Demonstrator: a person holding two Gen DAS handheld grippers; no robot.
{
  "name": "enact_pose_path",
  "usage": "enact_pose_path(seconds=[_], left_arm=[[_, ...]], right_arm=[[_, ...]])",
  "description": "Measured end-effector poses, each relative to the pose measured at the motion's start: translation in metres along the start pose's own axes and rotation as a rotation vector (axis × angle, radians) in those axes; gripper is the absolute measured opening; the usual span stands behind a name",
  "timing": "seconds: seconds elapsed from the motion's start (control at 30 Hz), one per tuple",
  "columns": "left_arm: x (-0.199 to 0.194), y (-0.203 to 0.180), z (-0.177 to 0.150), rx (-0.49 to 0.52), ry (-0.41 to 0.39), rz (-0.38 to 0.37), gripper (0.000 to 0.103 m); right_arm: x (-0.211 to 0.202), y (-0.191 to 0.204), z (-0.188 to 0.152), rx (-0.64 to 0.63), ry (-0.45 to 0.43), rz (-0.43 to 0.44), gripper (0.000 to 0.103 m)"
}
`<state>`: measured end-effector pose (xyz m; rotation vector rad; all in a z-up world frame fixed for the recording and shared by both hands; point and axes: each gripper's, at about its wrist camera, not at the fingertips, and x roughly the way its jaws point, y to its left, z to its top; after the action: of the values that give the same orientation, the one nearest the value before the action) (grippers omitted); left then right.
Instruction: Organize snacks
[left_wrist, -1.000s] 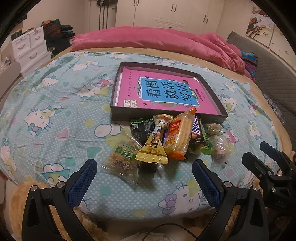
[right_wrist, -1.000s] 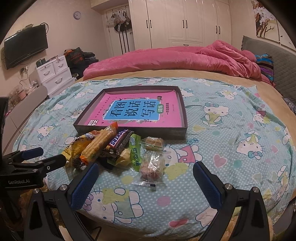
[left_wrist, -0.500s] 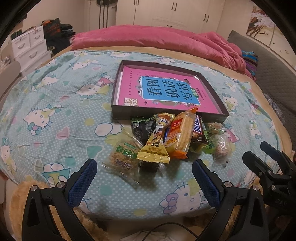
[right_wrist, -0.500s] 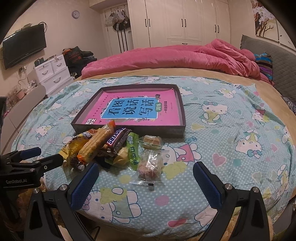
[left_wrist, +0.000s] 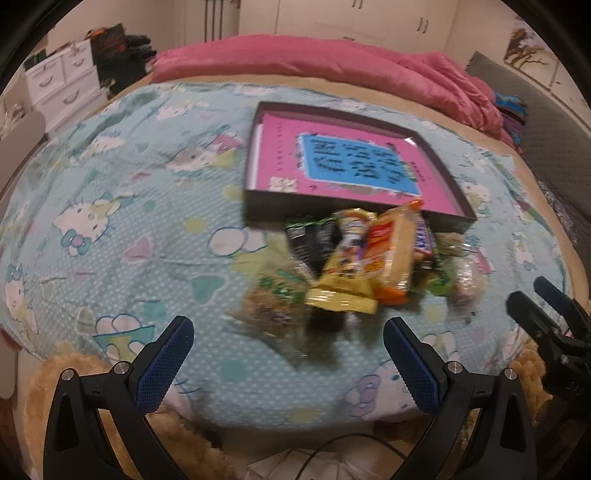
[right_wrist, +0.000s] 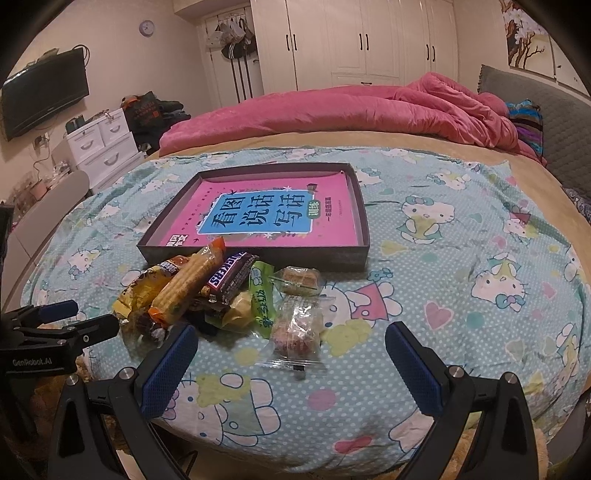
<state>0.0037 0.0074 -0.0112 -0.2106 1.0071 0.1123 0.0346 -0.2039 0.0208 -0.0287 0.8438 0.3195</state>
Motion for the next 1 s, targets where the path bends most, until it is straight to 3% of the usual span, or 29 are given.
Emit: enact_pose_path(seconds=[0.33, 0.5, 1.0], left_arm=[[0.034, 0.029, 0.0, -0.046, 0.126, 0.024, 0.102], [0.034, 0.032, 0.004, -0.046, 0.104, 0.017, 0.102], [0.043, 0.03, 0.017, -0.003, 0.065, 0.007, 0.083]], right_arm=[[0.013, -0.007, -0.001, 0.027, 0.034, 0.002, 0.103], [0.019, -0.008, -0.002, 0.026, 0.049, 0.004, 0.103], [0.06, -0.016, 0.002, 0.079, 0.133, 0.004, 0.1]])
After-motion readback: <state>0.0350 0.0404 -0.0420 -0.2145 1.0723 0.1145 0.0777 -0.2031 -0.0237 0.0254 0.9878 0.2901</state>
